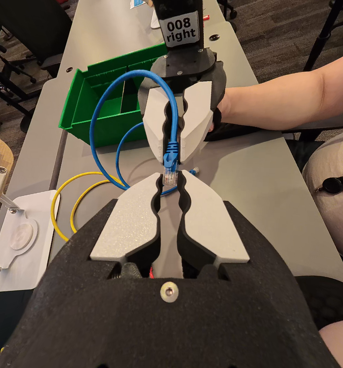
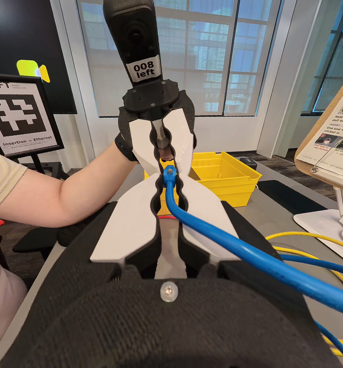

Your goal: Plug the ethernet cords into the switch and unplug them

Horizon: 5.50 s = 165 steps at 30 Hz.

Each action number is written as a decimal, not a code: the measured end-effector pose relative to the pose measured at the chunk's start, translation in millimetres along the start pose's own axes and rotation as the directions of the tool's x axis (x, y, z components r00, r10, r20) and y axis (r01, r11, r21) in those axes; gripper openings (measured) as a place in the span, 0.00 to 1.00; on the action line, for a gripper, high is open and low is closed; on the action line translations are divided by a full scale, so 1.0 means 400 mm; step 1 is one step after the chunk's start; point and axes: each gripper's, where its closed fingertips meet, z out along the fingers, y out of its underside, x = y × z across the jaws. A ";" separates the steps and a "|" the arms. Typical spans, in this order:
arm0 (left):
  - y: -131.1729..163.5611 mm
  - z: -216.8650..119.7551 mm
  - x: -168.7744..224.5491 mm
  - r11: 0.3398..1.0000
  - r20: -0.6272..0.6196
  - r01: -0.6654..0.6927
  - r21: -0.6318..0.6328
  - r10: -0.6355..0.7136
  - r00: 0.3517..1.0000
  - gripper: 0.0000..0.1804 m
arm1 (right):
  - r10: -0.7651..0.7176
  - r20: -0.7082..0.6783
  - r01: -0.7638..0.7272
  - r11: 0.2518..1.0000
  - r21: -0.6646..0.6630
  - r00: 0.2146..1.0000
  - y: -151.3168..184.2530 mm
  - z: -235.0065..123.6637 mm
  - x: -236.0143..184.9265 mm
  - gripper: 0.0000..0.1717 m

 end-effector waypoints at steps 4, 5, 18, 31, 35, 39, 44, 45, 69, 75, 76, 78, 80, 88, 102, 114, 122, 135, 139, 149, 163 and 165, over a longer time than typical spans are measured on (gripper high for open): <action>0.006 0.004 0.000 1.000 -0.006 0.008 -0.013 -0.008 1.000 0.07 | -0.008 -0.002 0.008 1.000 -0.012 1.000 0.006 -0.001 0.001 0.08; 0.007 0.006 0.000 1.000 -0.009 0.009 -0.014 -0.009 1.000 0.07 | -0.003 -0.003 0.003 1.000 -0.015 1.000 0.008 -0.001 0.002 0.08; 0.087 -0.036 -0.071 0.996 0.184 0.020 -0.087 -0.004 0.983 0.23 | -0.073 -0.114 0.078 0.996 0.044 0.991 -0.015 -0.039 0.039 0.07; 0.302 0.053 -0.147 0.833 0.341 0.312 -0.458 -0.159 0.926 0.23 | -0.264 0.049 0.250 0.948 0.196 0.963 -0.120 -0.131 -0.084 0.08; 0.376 0.080 -0.136 0.766 0.260 0.304 -0.566 -0.184 0.948 0.18 | -0.265 0.068 0.241 0.940 0.243 0.962 -0.142 -0.146 -0.094 0.07; 0.414 0.103 -0.156 0.722 0.276 0.353 -0.595 -0.229 0.934 0.26 | -0.305 0.077 0.274 0.922 0.274 0.949 -0.160 -0.162 -0.118 0.08; 0.429 0.144 -0.163 0.700 0.284 0.340 -0.628 -0.200 0.938 0.35 | -0.339 0.093 0.301 0.909 0.288 0.936 -0.172 -0.173 -0.143 0.08; 0.439 0.149 -0.158 0.684 0.271 0.335 -0.648 -0.204 0.941 0.35 | -0.343 0.092 0.305 0.908 0.288 0.935 -0.172 -0.175 -0.144 0.08; 0.508 0.183 -0.135 0.596 0.119 0.306 -0.742 -0.333 0.936 0.35 | -0.328 0.090 0.297 0.920 0.255 0.940 -0.165 -0.176 -0.135 0.08; 0.506 0.186 -0.134 0.571 0.137 0.328 -0.753 -0.351 0.926 0.34 | -0.326 0.092 0.299 0.927 0.228 0.941 -0.156 -0.168 -0.133 0.08; 0.506 0.186 -0.134 0.571 0.136 0.326 -0.753 -0.349 0.927 0.34 | -0.325 0.091 0.299 0.927 0.225 0.941 -0.155 -0.167 -0.132 0.08; 0.506 0.186 -0.134 0.569 0.135 0.324 -0.756 -0.349 0.927 0.34 | -0.324 0.090 0.298 0.928 0.221 0.942 -0.154 -0.167 -0.131 0.08; 0.505 0.186 -0.134 0.573 0.140 0.327 -0.752 -0.346 0.928 0.34 | -0.323 0.088 0.297 0.928 0.223 0.942 -0.156 -0.168 -0.130 0.08; 0.468 0.155 -0.116 0.648 0.108 0.294 -0.702 -0.312 0.944 0.33 | -0.305 0.091 0.273 0.925 0.264 0.948 -0.171 -0.185 -0.129 0.08; 0.219 0.043 -0.148 0.883 0.054 0.358 -0.305 -0.359 0.932 0.33 | -0.247 0.123 0.204 0.937 0.284 0.961 -0.172 -0.198 -0.114 0.08; 0.254 0.088 -0.108 0.863 0.010 0.403 -0.304 -0.421 0.907 0.33 | -0.226 0.119 0.190 0.948 0.254 0.967 -0.157 -0.189 -0.100 0.08; 0.177 0.019 -0.168 0.897 0.058 0.424 -0.125 -0.420 0.906 0.33 | -0.193 0.128 0.163 0.962 0.218 0.973 -0.143 -0.173 -0.095 0.08; 0.063 -0.061 -0.160 0.942 0.063 0.336 -0.013 -0.335 0.940 0.33 | -0.165 0.145 0.142 0.977 0.156 0.976 -0.111 -0.147 -0.089 0.08; 0.089 -0.016 -0.147 0.940 0.044 0.331 -0.087 -0.328 0.944 0.33 | -0.163 0.155 0.139 0.978 0.155 0.974 -0.111 -0.150 -0.092 0.08; 0.299 0.154 -0.113 0.830 0.053 0.346 -0.438 -0.361 0.931 0.33 | -0.162 0.205 0.130 0.978 0.161 0.965 -0.118 -0.178 -0.108 0.08; 0.440 0.223 -0.066 0.672 0.053 0.292 -0.680 -0.353 0.934 0.33 | -0.187 0.236 0.157 0.978 0.139 0.954 -0.118 -0.181 -0.135 0.08; 0.444 0.225 -0.065 0.665 0.050 0.270 -0.697 -0.331 0.942 0.34 | -0.188 0.235 0.160 0.978 0.134 0.954 -0.116 -0.180 -0.135 0.08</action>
